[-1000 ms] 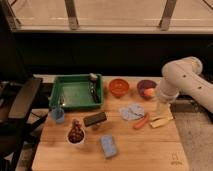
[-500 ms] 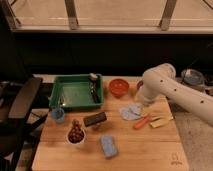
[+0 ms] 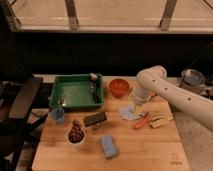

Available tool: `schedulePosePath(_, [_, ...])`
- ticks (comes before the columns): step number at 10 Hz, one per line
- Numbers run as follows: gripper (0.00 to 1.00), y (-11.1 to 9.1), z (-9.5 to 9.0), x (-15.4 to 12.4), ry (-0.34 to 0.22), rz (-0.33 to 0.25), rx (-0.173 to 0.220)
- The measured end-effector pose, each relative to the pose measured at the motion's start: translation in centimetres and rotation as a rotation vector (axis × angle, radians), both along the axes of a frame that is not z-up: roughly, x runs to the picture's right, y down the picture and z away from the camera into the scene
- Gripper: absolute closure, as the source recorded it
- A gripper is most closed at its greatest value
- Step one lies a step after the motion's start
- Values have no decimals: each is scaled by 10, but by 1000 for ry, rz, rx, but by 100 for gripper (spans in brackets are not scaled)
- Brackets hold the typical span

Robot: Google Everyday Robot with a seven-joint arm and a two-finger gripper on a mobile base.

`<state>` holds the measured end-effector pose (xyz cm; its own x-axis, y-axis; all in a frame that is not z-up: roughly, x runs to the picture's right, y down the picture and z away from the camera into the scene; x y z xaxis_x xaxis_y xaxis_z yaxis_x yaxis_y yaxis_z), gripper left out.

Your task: Wipe table surface with towel

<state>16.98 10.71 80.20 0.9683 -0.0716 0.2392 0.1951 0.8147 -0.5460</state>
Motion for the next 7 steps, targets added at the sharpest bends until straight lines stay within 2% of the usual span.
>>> schedulePosePath(3, [35, -1, 1, -1, 0, -5, 3])
schedulePosePath(5, [35, -3, 13, 2, 28, 2, 26])
schedulePosePath(7, [35, -3, 26, -6, 43, 14, 55])
